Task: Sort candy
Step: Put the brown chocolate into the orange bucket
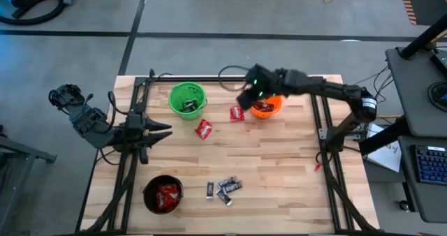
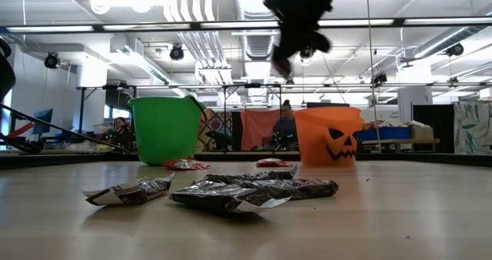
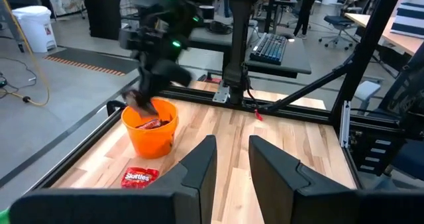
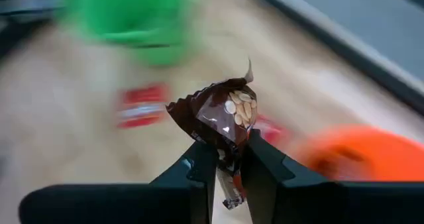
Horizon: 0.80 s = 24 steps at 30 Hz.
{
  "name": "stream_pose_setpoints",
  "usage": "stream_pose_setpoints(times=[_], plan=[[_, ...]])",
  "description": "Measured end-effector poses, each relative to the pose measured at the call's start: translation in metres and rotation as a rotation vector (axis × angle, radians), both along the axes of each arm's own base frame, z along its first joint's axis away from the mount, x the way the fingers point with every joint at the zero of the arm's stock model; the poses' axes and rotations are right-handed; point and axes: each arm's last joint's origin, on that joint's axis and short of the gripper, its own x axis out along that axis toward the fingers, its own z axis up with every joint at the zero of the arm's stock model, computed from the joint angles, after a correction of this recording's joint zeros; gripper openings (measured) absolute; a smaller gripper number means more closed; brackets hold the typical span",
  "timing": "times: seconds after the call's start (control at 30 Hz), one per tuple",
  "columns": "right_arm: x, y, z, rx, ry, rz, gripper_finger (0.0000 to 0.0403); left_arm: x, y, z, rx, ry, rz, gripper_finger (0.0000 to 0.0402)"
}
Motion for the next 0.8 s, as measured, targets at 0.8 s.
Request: stream_pose_setpoints(times=[0.8], plan=[[-0.046,-0.051,-0.015,0.087,0.302,-0.284,0.0122,0.002,0.004,0.000,-0.015,-0.004,0.035,0.0074]])
